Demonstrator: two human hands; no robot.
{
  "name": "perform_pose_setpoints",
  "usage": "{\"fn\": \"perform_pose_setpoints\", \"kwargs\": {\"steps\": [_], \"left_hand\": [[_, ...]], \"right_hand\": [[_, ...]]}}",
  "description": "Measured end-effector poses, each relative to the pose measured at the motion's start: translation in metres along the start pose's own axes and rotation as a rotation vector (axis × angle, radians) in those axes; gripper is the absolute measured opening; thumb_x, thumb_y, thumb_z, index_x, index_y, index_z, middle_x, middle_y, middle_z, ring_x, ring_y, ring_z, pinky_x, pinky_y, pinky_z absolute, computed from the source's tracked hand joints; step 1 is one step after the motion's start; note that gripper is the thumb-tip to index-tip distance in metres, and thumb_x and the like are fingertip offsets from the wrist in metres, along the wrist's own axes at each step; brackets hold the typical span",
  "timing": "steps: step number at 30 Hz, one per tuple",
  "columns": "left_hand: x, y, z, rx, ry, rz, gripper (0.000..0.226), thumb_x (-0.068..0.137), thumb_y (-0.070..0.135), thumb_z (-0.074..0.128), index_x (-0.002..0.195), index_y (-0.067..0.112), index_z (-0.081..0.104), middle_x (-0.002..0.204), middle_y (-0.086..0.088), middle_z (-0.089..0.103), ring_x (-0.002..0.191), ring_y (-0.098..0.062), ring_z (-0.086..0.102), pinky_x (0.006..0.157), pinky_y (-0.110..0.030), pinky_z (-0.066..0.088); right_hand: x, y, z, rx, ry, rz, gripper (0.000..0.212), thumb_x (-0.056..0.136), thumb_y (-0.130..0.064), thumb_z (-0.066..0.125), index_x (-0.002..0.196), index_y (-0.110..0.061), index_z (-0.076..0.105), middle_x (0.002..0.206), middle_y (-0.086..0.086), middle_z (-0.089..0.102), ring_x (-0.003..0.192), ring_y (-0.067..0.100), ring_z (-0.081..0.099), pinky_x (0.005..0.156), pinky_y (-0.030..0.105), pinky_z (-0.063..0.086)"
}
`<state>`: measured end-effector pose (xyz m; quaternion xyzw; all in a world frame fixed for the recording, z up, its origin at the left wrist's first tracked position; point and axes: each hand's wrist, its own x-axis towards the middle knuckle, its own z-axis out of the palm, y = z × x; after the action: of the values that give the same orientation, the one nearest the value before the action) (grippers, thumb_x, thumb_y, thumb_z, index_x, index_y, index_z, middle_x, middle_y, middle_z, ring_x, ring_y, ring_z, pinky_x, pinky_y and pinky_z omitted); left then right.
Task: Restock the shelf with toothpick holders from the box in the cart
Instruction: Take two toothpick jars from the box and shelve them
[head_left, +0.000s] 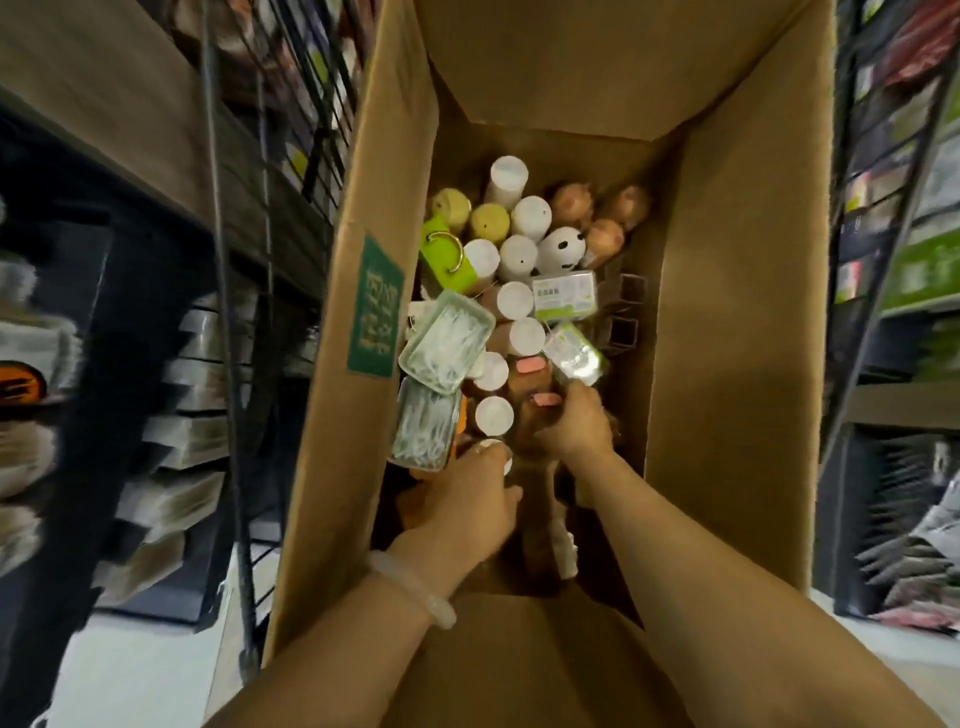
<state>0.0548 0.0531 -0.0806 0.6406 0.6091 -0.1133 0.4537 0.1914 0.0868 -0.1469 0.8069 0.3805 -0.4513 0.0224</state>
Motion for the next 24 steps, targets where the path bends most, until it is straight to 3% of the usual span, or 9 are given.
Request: {"fn": "perform_pose_setpoints", "kwargs": {"steps": [4, 9, 13, 16, 19, 22, 24], "left_hand": [[0.001, -0.002, -0.003, -0.025, -0.04, -0.017, 0.032, 0.093, 0.025, 0.053, 0.124, 0.017, 0.05, 0.126, -0.003, 0.055, 0.115, -0.022, 0.053, 0.09, -0.03, 0.041], [0.001, -0.003, -0.01, -0.109, -0.082, -0.082, 0.036, 0.093, 0.021, 0.054, 0.129, 0.016, 0.051, 0.127, -0.006, 0.056, 0.114, -0.024, 0.054, 0.096, -0.035, 0.044], [-0.005, -0.001, -0.017, -0.191, -0.066, -0.097, 0.036, 0.091, 0.019, 0.057, 0.127, 0.013, 0.052, 0.125, -0.006, 0.058, 0.112, -0.021, 0.055, 0.092, -0.031, 0.044], [-0.01, 0.002, -0.022, -0.434, -0.086, -0.134, 0.056, 0.083, 0.024, 0.069, 0.133, 0.018, 0.045, 0.12, 0.005, 0.053, 0.112, -0.014, 0.053, 0.092, -0.03, 0.044], [-0.013, 0.006, -0.028, -0.642, -0.087, -0.075, 0.079, 0.058, 0.044, 0.077, 0.128, 0.023, 0.048, 0.119, 0.004, 0.059, 0.111, -0.013, 0.056, 0.095, -0.034, 0.048], [-0.013, 0.003, -0.03, -0.724, -0.028, -0.091, 0.05, 0.071, 0.024, 0.081, 0.113, 0.02, 0.055, 0.103, 0.006, 0.064, 0.099, -0.012, 0.06, 0.078, -0.017, 0.048], [-0.015, -0.003, -0.028, -0.721, 0.029, -0.125, 0.04, 0.076, 0.016, 0.077, 0.11, 0.019, 0.056, 0.101, 0.007, 0.065, 0.098, -0.012, 0.06, 0.08, -0.019, 0.049]], "right_hand": [[0.017, 0.007, 0.012, -0.032, -0.04, -0.003, 0.06, 0.073, -0.022, 0.075, 0.127, -0.016, 0.047, 0.126, 0.011, 0.055, 0.117, 0.032, 0.053, 0.098, 0.044, 0.046], [0.001, 0.001, -0.005, -0.044, -0.05, -0.055, 0.047, 0.08, -0.023, 0.071, 0.12, -0.016, 0.049, 0.117, 0.009, 0.062, 0.108, 0.031, 0.057, 0.088, 0.041, 0.048], [-0.026, -0.012, -0.044, -0.068, -0.141, -0.154, 0.043, 0.08, -0.017, 0.071, 0.118, -0.015, 0.051, 0.115, 0.008, 0.062, 0.107, 0.029, 0.057, 0.09, 0.041, 0.046], [-0.048, -0.024, -0.073, 0.012, -0.297, -0.234, 0.047, 0.076, -0.012, 0.075, 0.118, -0.013, 0.055, 0.112, 0.002, 0.062, 0.105, 0.021, 0.057, 0.09, 0.033, 0.045], [-0.062, -0.03, -0.087, 0.115, -0.398, -0.276, 0.044, 0.067, -0.014, 0.083, 0.102, -0.007, 0.057, 0.105, 0.009, 0.065, 0.097, 0.025, 0.062, 0.091, 0.042, 0.05], [-0.064, -0.026, -0.085, 0.308, -0.471, -0.268, 0.036, 0.071, -0.011, 0.081, 0.097, -0.006, 0.057, 0.091, 0.01, 0.062, 0.084, 0.021, 0.059, 0.083, 0.036, 0.05], [-0.059, -0.021, -0.078, 0.467, -0.491, -0.181, 0.032, 0.076, -0.017, 0.077, 0.101, -0.009, 0.06, 0.094, 0.008, 0.063, 0.087, 0.02, 0.061, 0.084, 0.032, 0.051]]}}
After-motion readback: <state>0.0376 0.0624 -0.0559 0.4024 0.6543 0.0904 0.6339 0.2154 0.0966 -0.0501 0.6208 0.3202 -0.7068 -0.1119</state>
